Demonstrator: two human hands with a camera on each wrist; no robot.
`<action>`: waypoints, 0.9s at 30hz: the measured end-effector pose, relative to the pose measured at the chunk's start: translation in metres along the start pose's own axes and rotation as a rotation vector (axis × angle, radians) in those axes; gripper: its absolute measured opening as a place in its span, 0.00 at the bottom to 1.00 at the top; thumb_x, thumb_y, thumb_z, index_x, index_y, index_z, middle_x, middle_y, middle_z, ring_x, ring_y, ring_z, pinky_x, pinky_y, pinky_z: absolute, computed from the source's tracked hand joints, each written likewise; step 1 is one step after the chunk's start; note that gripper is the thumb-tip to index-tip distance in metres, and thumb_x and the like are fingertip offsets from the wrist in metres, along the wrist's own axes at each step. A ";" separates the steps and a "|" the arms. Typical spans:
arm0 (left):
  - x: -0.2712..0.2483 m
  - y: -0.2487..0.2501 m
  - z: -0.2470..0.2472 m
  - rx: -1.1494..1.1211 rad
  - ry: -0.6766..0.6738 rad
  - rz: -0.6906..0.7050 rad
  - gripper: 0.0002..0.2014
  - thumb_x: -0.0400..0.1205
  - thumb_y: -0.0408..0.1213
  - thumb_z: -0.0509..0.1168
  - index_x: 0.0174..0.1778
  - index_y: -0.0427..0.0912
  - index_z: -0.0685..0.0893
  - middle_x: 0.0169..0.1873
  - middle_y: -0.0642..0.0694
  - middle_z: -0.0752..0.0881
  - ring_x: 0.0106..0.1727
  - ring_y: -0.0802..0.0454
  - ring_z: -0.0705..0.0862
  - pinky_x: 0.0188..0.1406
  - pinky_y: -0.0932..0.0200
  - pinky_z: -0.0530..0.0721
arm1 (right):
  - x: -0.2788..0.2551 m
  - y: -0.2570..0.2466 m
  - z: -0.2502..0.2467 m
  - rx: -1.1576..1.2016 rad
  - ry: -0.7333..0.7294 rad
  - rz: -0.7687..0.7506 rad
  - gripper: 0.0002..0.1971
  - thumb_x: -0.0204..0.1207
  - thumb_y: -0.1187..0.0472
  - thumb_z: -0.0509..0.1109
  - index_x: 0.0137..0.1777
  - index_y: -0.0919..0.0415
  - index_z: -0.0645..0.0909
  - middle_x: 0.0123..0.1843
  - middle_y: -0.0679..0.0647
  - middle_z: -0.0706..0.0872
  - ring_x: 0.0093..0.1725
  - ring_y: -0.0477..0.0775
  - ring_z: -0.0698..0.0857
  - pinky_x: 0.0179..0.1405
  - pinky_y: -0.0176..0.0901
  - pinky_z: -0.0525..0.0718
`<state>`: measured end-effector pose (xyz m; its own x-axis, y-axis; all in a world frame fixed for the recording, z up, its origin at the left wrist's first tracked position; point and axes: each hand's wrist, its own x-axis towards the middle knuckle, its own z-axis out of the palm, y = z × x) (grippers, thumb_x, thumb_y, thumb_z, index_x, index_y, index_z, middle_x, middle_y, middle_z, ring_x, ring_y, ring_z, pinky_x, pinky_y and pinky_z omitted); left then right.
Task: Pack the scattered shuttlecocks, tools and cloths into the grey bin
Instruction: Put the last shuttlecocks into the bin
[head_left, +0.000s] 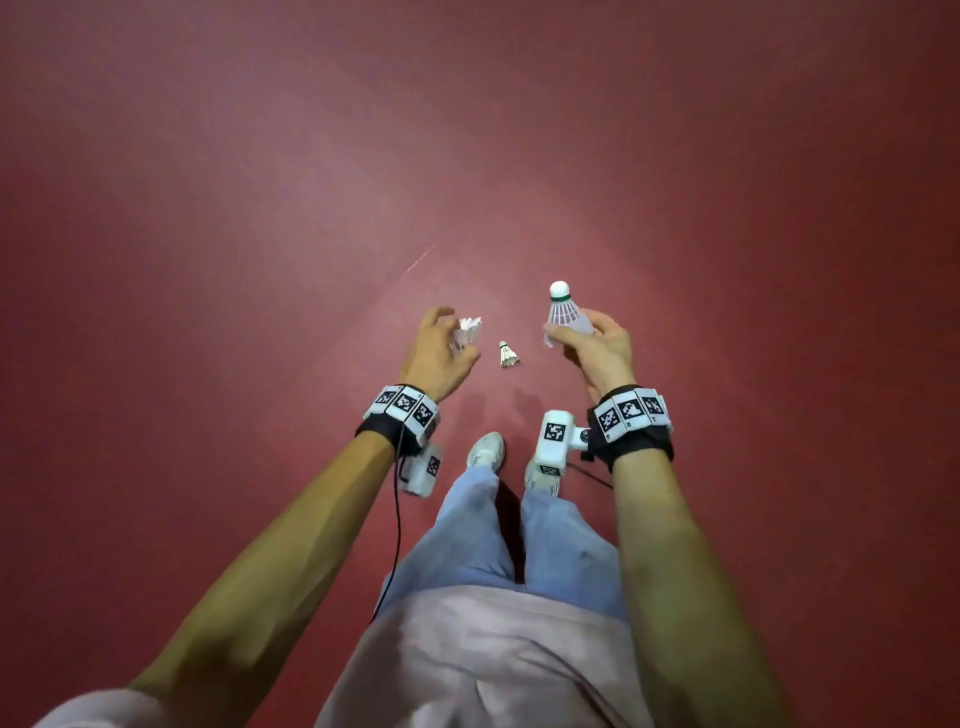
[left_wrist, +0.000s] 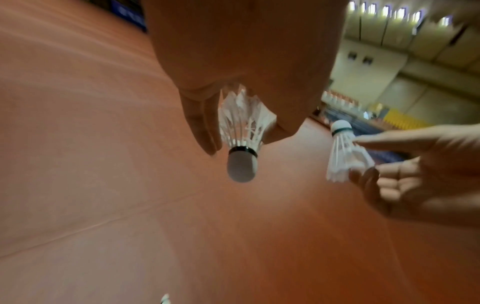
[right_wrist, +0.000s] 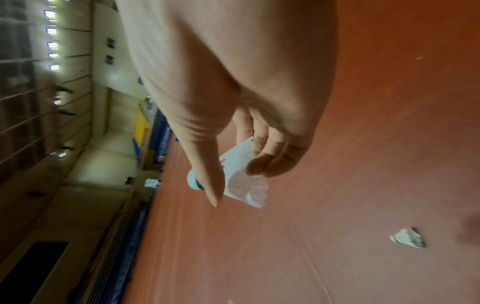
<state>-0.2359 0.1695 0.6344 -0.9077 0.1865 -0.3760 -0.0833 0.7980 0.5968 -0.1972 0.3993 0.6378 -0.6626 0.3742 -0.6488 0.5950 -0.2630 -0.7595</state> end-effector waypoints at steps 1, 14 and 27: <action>-0.013 0.009 -0.015 -0.027 0.039 -0.027 0.12 0.77 0.40 0.70 0.50 0.34 0.86 0.73 0.41 0.76 0.65 0.45 0.82 0.65 0.60 0.77 | -0.014 -0.014 0.007 -0.027 -0.016 -0.024 0.26 0.65 0.67 0.88 0.62 0.61 0.85 0.48 0.53 0.92 0.39 0.44 0.88 0.40 0.33 0.86; -0.201 -0.057 -0.184 -0.353 0.746 -0.338 0.09 0.82 0.41 0.70 0.41 0.40 0.81 0.72 0.47 0.77 0.51 0.61 0.83 0.62 0.57 0.81 | -0.169 -0.096 0.205 -0.513 -0.624 -0.429 0.12 0.76 0.50 0.80 0.54 0.54 0.86 0.51 0.51 0.90 0.44 0.43 0.86 0.50 0.40 0.83; -0.415 -0.235 -0.299 -0.483 1.411 -0.569 0.19 0.70 0.45 0.82 0.49 0.49 0.80 0.68 0.53 0.77 0.65 0.53 0.82 0.62 0.44 0.85 | -0.400 -0.019 0.479 -0.569 -1.189 -0.685 0.14 0.82 0.51 0.74 0.61 0.55 0.77 0.46 0.44 0.85 0.43 0.39 0.83 0.49 0.41 0.83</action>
<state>0.0370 -0.2672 0.8622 -0.3279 -0.9334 0.1460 -0.3962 0.2762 0.8756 -0.1611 -0.1711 0.8882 -0.6879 -0.7239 -0.0530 -0.0705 0.1393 -0.9877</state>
